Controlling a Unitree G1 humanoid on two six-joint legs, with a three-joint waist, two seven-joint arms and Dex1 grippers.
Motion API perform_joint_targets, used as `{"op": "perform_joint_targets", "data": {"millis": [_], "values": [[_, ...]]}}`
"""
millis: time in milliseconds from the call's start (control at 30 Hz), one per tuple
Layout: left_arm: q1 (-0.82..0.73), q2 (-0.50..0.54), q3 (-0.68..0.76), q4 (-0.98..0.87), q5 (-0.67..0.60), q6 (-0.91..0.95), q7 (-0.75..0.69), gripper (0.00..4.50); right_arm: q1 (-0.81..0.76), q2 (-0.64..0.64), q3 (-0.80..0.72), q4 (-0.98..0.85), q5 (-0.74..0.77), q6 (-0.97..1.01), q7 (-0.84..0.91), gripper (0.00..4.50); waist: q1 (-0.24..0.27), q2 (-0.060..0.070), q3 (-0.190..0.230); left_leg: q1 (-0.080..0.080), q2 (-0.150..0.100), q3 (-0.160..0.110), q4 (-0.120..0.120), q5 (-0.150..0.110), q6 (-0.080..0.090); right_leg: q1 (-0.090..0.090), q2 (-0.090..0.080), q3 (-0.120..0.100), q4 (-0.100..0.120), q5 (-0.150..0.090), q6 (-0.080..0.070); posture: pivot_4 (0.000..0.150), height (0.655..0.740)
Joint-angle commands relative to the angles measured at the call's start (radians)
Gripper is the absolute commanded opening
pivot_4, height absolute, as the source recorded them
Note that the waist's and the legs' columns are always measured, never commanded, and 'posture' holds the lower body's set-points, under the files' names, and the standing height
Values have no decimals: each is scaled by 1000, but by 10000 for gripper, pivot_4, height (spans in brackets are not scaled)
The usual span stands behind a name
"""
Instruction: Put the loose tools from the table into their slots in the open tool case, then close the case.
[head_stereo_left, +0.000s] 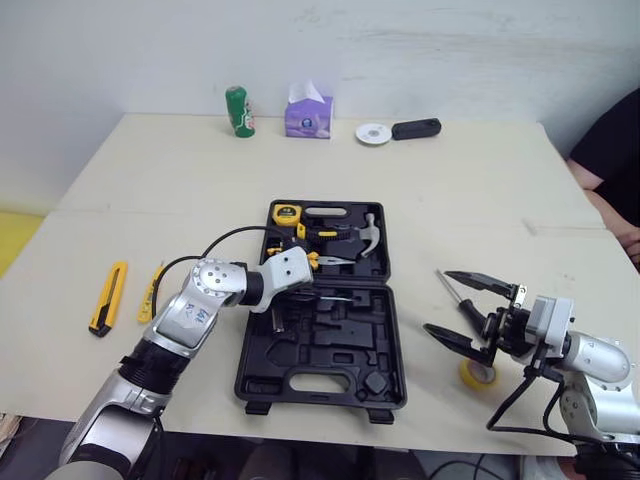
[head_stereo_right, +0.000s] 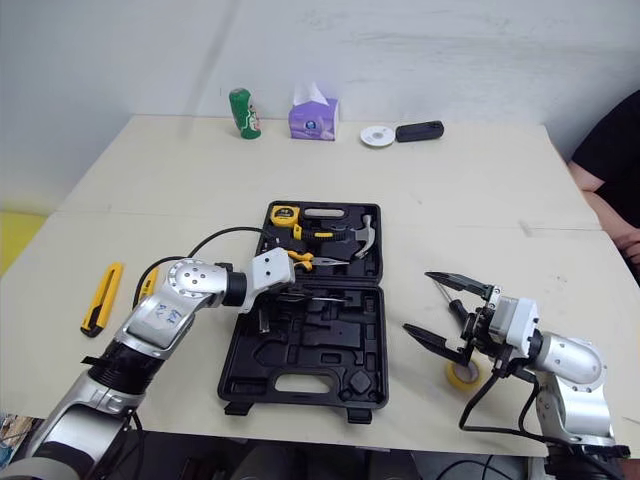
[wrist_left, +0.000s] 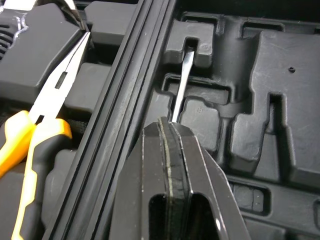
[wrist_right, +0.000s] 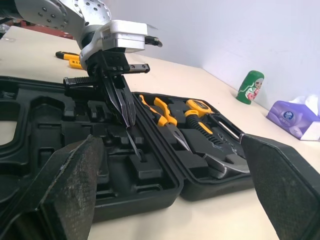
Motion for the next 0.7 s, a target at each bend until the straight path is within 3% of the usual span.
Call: {"op": "perform_joint_targets", "data": {"millis": [33,300,533,633,700], "values": [[85,12,-22,120,16,-11,-17,426,11,2,-15,8,2,-47,16,45000,0,2,-2,0,0,0,0,0,0,0,0,0,0,0,0,1500,7400],[70,3,134,-9,-120,-238,-84,426,18,-4,-15,-37,15,-32,-14,45000,-2,0,2,-3,1,0,-1,0,-1,-7,0,-1,-2,0,0,1500,7400],[124,121,305,-89,-272,-260,-193,426,35,-28,-48,-127,52,42,-56,45000,0,-4,7,-35,0,-2,10,1,-1,-38,0,-4,6,0,0,1500,7400],[194,219,437,-106,-331,-201,-202,8612,55,-71,-94,-112,66,82,-55,45000,-2,-5,10,-36,-1,-2,11,1,-1,-38,-1,-4,6,0,0,1500,7400],[269,276,552,-107,-364,-173,-190,18343,59,-105,-139,-76,47,66,-55,45000,-3,-6,14,-35,-1,-2,12,1,0,-37,-1,-4,6,1,0,1500,7400]]}}
